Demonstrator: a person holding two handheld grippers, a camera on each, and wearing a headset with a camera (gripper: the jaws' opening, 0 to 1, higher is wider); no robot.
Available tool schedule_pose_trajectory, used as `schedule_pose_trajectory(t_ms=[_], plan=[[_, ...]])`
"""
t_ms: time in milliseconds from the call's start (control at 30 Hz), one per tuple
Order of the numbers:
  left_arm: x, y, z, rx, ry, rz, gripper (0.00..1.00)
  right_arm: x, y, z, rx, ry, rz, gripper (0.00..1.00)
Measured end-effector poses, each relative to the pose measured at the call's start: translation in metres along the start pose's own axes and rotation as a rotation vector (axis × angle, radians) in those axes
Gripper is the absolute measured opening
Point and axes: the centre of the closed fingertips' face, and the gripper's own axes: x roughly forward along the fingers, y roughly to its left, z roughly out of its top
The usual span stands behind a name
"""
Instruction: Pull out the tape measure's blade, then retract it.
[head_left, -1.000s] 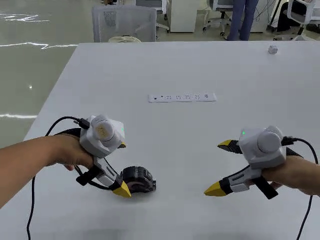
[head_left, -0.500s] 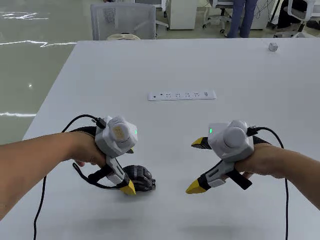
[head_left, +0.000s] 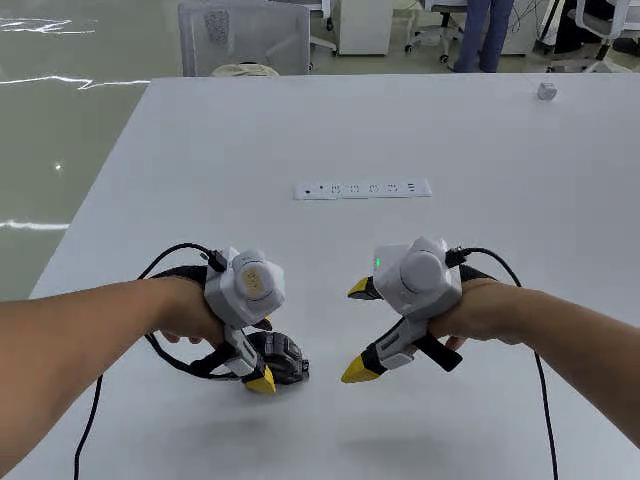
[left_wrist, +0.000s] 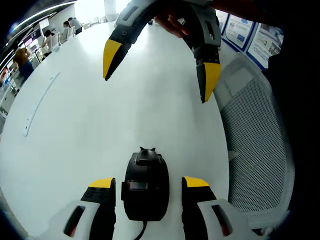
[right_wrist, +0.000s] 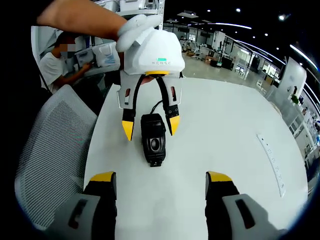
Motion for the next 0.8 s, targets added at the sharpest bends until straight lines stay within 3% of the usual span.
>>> schedule_pose_trajectory(t_ms=[200,267,300,333,800], plan=[[0.012,0.0,-0.006,-0.001,0.025,0.009,0.46,0.013,0.004,0.003,0.001,0.005,0.02,0.71],[0.012,0.002,-0.009,0.017,0.054,0.02,0.44,0.017,0.004,0.004,0.0,0.006,0.027,0.71],[0.01,0.01,-0.013,0.038,0.085,0.05,0.39,0.018,0.005,0.004,-0.001,0.009,0.031,0.71],[0.012,0.004,-0.012,0.008,0.071,0.025,0.37,0.019,0.006,0.004,-0.003,0.011,0.034,0.7],[0.013,0.005,-0.01,0.028,0.065,0.021,0.36,0.028,0.008,-0.002,-0.012,0.037,0.057,0.66]])
